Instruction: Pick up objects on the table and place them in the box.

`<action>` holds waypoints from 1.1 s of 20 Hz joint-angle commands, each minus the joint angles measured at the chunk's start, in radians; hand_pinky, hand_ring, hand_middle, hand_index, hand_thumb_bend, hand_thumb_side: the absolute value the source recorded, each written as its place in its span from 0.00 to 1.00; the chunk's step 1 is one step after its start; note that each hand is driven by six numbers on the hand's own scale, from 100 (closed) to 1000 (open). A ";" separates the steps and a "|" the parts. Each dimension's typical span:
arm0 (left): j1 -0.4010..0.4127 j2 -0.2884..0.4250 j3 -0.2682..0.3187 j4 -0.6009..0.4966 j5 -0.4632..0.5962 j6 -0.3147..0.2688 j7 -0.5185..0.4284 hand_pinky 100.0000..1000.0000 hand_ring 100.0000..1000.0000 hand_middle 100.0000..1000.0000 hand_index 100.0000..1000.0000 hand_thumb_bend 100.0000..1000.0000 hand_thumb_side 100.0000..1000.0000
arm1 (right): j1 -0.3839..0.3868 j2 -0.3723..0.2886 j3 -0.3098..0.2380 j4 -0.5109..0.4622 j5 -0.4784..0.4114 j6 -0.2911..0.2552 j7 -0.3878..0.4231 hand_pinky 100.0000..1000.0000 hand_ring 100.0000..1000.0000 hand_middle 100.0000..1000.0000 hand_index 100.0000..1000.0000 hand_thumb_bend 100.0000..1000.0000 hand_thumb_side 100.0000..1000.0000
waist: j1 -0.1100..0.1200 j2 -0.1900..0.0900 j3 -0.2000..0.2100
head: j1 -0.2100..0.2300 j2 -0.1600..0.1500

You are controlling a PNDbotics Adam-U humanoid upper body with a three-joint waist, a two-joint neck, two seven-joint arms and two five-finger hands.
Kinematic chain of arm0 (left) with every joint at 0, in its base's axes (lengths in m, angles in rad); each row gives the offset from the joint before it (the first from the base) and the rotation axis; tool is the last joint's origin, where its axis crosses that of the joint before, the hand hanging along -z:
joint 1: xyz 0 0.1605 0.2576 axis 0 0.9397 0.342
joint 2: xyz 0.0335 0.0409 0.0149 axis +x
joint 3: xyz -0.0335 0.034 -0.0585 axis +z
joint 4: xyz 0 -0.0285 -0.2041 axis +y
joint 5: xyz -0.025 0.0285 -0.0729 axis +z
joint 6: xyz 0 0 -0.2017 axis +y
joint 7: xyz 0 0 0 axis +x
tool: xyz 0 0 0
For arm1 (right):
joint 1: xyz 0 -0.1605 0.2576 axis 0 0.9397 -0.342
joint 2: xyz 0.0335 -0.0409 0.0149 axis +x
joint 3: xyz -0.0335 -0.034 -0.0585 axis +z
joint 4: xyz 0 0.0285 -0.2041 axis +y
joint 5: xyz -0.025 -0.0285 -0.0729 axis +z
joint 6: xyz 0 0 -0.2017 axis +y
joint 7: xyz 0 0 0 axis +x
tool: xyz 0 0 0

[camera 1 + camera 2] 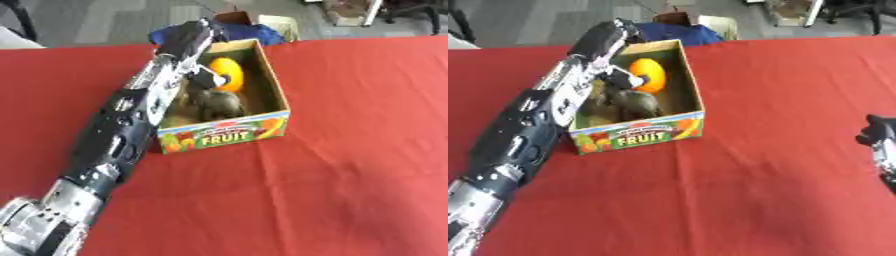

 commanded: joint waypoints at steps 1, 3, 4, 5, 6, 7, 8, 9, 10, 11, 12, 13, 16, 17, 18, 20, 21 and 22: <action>-0.006 0.014 0.009 -0.047 0.052 0.001 0.032 0.69 0.68 0.68 0.73 0.95 0.35 | -0.010 -0.012 -0.005 -0.007 -0.005 -0.001 0.002 0.72 0.88 0.50 0.61 0.02 0.26 | -0.005 -0.015 0.003 | -0.003 -0.010; 0.004 0.031 0.008 -0.098 0.104 0.003 0.046 0.70 0.68 0.68 0.73 0.97 0.37 | -0.009 -0.013 -0.006 -0.007 -0.005 -0.001 0.001 0.72 0.88 0.50 0.61 0.02 0.26 | -0.005 -0.016 0.007 | -0.006 -0.009; 0.012 0.043 0.007 -0.130 0.141 0.004 0.047 0.69 0.68 0.67 0.73 0.97 0.37 | -0.009 -0.013 -0.006 -0.007 -0.004 -0.001 0.001 0.72 0.87 0.50 0.61 0.02 0.26 | -0.004 -0.016 0.010 | -0.008 -0.009; 0.022 0.060 0.008 -0.173 0.187 0.007 0.047 0.69 0.68 0.67 0.72 0.96 0.36 | -0.008 -0.013 -0.008 -0.006 -0.004 -0.001 0.000 0.72 0.87 0.50 0.61 0.02 0.26 | -0.004 -0.017 0.013 | -0.012 -0.007; 0.035 0.078 0.009 -0.215 0.235 0.015 0.042 0.68 0.66 0.65 0.71 0.94 0.33 | -0.007 -0.013 -0.009 -0.006 -0.003 -0.001 -0.001 0.72 0.87 0.50 0.61 0.02 0.26 | -0.003 -0.018 0.017 | -0.017 -0.006; 0.053 0.099 0.013 -0.264 0.290 0.027 0.035 0.67 0.65 0.64 0.70 0.90 0.32 | -0.005 -0.014 -0.010 -0.006 -0.002 -0.001 -0.002 0.72 0.87 0.50 0.61 0.02 0.26 | -0.003 -0.020 0.022 | -0.023 -0.004; 0.073 0.121 0.016 -0.314 0.346 0.042 0.024 0.66 0.64 0.62 0.69 0.83 0.30 | -0.003 -0.014 -0.010 -0.006 -0.002 -0.002 -0.003 0.72 0.87 0.50 0.61 0.02 0.26 | -0.003 -0.021 0.027 | -0.027 -0.002; 0.095 0.145 0.022 -0.365 0.405 0.060 0.012 0.66 0.62 0.61 0.68 0.80 0.29 | -0.002 -0.015 -0.011 -0.006 -0.001 -0.002 -0.003 0.72 0.87 0.50 0.61 0.02 0.26 | -0.003 -0.022 0.032 | -0.032 -0.001; 0.118 0.166 0.029 -0.415 0.465 0.079 0.003 0.65 0.61 0.60 0.67 0.76 0.29 | 0.000 -0.017 -0.012 -0.006 0.000 -0.002 -0.004 0.72 0.87 0.50 0.61 0.02 0.26 | -0.003 -0.023 0.037 | -0.035 0.001; 0.143 0.186 0.037 -0.466 0.526 0.098 -0.003 0.64 0.60 0.59 0.67 0.75 0.28 | 0.001 -0.017 -0.013 -0.005 0.000 -0.002 -0.005 0.72 0.87 0.50 0.61 0.02 0.26 | -0.003 -0.024 0.042 | -0.037 0.002; 0.169 0.203 0.047 -0.516 0.586 0.116 -0.005 0.63 0.58 0.57 0.65 0.72 0.28 | 0.001 -0.017 -0.014 -0.005 0.001 -0.002 -0.007 0.72 0.87 0.50 0.61 0.02 0.26 | -0.003 -0.025 0.047 | -0.038 0.002; 0.199 0.219 0.059 -0.570 0.649 0.132 -0.002 0.63 0.57 0.56 0.65 0.71 0.28 | 0.001 -0.017 -0.014 -0.006 0.001 -0.002 -0.007 0.72 0.87 0.50 0.61 0.02 0.26 | -0.004 -0.026 0.051 | -0.041 0.003; 0.294 0.249 0.096 -0.711 0.817 0.172 0.021 0.61 0.55 0.54 0.62 0.68 0.28 | 0.001 -0.017 -0.014 -0.007 0.000 -0.002 -0.007 0.72 0.87 0.50 0.61 0.02 0.26 | -0.005 -0.027 0.062 | -0.043 0.004; 0.333 0.257 0.108 -0.755 0.869 0.179 0.034 0.60 0.55 0.53 0.62 0.67 0.28 | 0.001 -0.018 -0.014 -0.007 0.000 -0.002 -0.007 0.72 0.87 0.50 0.61 0.02 0.26 | -0.006 -0.027 0.066 | -0.043 0.004; 0.370 0.263 0.118 -0.793 0.915 0.185 0.044 0.60 0.54 0.53 0.62 0.66 0.28 | 0.001 -0.018 -0.014 -0.008 -0.001 -0.002 -0.007 0.72 0.87 0.50 0.61 0.02 0.26 | -0.007 -0.027 0.069 | -0.043 0.004; 0.450 0.266 0.140 -0.853 0.994 0.194 0.064 0.59 0.54 0.53 0.61 0.63 0.28 | 0.003 -0.020 -0.014 -0.008 -0.001 -0.002 -0.007 0.72 0.87 0.50 0.61 0.02 0.26 | -0.008 -0.030 0.076 | -0.042 0.010; 0.485 0.262 0.151 -0.875 1.022 0.198 0.073 0.59 0.53 0.52 0.61 0.62 0.28 | 0.004 -0.020 -0.015 -0.008 -0.001 -0.002 -0.007 0.72 0.87 0.50 0.61 0.02 0.26 | -0.008 -0.031 0.079 | -0.042 0.011; 0.513 0.257 0.161 -0.892 1.044 0.201 0.082 0.58 0.53 0.52 0.61 0.62 0.28 | 0.005 -0.020 -0.015 -0.007 -0.001 -0.002 -0.008 0.72 0.87 0.50 0.61 0.02 0.26 | -0.008 -0.031 0.082 | -0.042 0.012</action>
